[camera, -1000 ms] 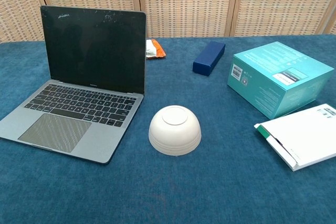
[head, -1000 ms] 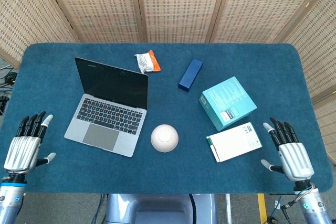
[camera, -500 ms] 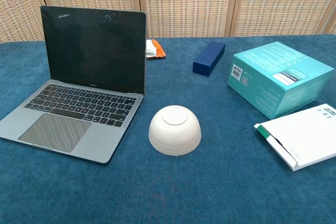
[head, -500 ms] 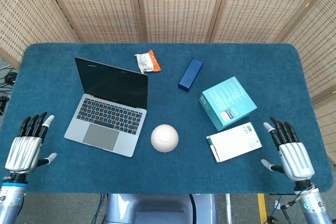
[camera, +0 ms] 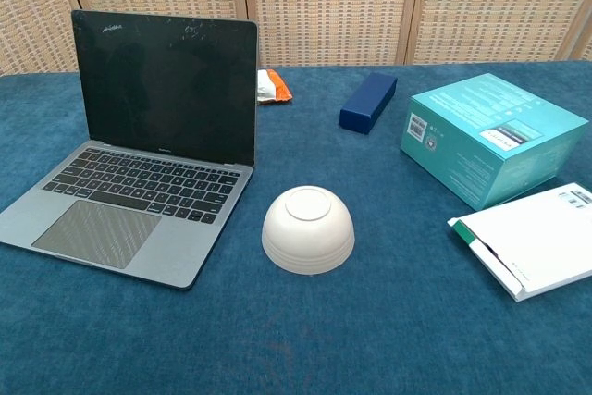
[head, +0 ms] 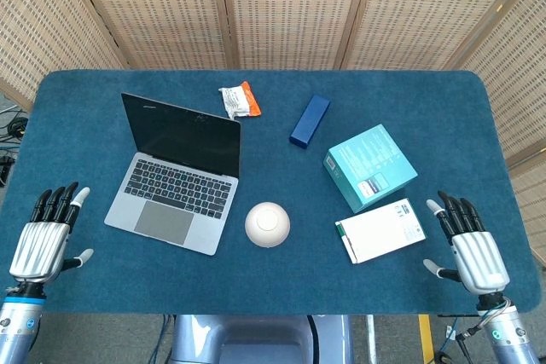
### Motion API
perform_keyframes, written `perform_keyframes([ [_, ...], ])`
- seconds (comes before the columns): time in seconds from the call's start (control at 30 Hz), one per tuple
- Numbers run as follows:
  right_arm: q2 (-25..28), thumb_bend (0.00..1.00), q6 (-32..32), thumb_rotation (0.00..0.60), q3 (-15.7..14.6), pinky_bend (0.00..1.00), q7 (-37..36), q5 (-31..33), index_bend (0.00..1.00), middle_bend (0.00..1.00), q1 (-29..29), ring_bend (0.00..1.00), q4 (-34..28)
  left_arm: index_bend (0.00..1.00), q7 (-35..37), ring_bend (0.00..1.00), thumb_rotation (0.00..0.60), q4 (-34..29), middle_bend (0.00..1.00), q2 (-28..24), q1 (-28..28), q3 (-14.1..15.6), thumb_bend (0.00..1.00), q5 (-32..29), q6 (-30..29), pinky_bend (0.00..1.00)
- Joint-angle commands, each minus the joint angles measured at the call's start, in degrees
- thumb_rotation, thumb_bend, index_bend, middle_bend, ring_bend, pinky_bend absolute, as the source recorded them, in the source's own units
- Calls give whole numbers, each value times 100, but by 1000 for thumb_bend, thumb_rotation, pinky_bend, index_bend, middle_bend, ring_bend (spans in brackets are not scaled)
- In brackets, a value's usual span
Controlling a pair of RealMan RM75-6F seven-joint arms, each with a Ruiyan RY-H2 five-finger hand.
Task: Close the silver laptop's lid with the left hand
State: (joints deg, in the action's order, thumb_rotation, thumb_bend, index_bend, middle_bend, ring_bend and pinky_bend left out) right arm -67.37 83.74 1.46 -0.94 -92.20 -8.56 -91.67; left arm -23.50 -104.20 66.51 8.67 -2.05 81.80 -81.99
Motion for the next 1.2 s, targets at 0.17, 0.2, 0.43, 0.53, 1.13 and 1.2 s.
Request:
perform_keyframes([
  [0.17, -27, 80, -45, 600, -6, 0, 47, 20, 79, 0, -12, 0, 10, 0, 39, 0, 600, -95, 0, -56, 62, -22, 217, 4, 88, 0],
  [0.2, -31, 80, -53, 600, -6, 0, 53, 25, 79, 0, -14, 0, 13, 0, 45, 0, 600, -128, 0, -77, 92, -29, 235, 15, 127, 0],
  [0.43, -52, 79, -103, 600, 12, 0, 46, 87, 79, 0, -29, 0, 44, 0, 35, 0, 600, -498, 0, -428, 433, -235, 408, 68, 467, 0],
  [0.53, -58, 79, -126, 600, 22, 0, 27, 119, 79, 0, -36, 0, 63, 0, 49, 0, 600, -695, 0, -652, 651, -386, 483, -33, 726, 0],
  [1.13, -141, 78, -387, 600, 71, 0, -105, 367, 79, 0, -114, 0, 248, 0, -95, 0, 600, -755, 0, -1220, 2543, -1489, 966, -1943, 2841, 0],
  [1.2, -138, 79, -389, 600, 79, 0, -147, 379, 79, 0, -117, 0, 254, 0, -77, 0, 600, -658, 0, -1188, 2795, -1590, 988, -2264, 3085, 0],
])
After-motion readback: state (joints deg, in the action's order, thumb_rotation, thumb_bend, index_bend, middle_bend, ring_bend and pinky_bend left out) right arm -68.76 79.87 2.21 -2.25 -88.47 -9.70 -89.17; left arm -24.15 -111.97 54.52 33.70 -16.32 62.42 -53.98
